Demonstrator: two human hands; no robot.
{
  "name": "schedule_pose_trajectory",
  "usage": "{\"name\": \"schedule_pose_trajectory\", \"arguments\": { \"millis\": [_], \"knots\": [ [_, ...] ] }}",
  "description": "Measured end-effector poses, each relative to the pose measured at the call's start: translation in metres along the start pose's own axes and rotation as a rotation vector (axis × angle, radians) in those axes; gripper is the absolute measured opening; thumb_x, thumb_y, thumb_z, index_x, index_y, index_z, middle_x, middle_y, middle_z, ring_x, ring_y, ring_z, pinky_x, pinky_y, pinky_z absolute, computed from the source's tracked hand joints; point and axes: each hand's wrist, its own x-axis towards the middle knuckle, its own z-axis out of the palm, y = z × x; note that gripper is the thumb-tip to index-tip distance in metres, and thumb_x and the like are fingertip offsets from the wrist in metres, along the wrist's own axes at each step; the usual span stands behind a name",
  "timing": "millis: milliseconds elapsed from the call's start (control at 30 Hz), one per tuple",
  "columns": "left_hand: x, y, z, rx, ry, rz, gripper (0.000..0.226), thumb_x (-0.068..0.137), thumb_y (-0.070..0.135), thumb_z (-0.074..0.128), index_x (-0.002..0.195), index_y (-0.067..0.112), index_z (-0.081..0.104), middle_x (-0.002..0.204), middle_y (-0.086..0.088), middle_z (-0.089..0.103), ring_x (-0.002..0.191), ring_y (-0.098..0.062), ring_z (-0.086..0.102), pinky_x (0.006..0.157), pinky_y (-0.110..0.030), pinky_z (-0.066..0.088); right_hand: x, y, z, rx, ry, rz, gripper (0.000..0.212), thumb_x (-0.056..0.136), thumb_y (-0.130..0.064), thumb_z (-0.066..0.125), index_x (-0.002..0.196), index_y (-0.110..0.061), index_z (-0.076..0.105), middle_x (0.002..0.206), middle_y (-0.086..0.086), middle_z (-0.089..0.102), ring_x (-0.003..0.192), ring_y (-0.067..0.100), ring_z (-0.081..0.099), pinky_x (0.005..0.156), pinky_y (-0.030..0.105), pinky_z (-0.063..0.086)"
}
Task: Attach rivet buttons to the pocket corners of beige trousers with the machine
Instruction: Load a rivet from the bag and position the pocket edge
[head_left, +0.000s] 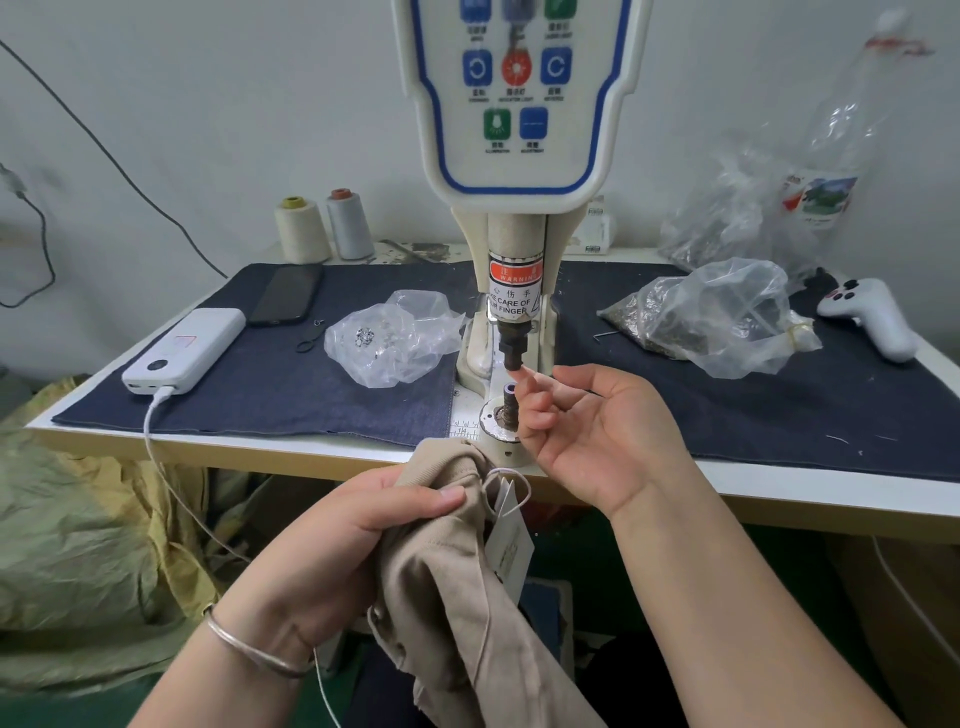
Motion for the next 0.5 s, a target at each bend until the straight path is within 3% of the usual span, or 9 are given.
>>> {"name": "schedule_pose_trajectory", "arguments": {
  "millis": [200,333,500],
  "knots": [
    [-0.004,0.012,-0.006,-0.007,0.033,0.035,0.032,0.07,0.015,0.075,0.097,-0.002,0.074,0.095,-0.022,0.069,0.084,-0.029,0.067,0.079,-0.036,0.054,0.0,0.002,0.001,-0.044,0.014,-0.006,0.048,0.07,-0.003,0.053,0.116,0.012,0.057,0.068,0.014,0.059,0.046,0.014,0.05,0.04,0.022,0.042],
    [-0.008,0.018,-0.011,-0.006,0.041,0.044,0.054,0.063,0.02,0.081,0.104,-0.012,0.067,0.099,-0.025,0.065,0.091,-0.034,0.06,0.087,-0.042,0.046,-0.002,0.005,-0.004,-0.138,0.083,-0.03,0.052,0.066,-0.005,0.054,0.115,0.01,0.061,0.073,0.011,0.06,0.048,0.014,0.052,0.04,0.023,0.042],
    [-0.017,0.025,-0.022,-0.01,0.052,0.105,0.042,0.064,0.02,0.081,0.097,-0.004,0.074,0.093,-0.022,0.07,0.08,-0.029,0.069,0.073,-0.034,0.057,-0.017,0.024,-0.015,-0.349,0.185,-0.063,0.019,0.081,-0.005,0.054,0.089,0.0,0.071,0.064,0.005,0.059,0.047,0.012,0.051,0.041,0.022,0.042]
  ]
}}
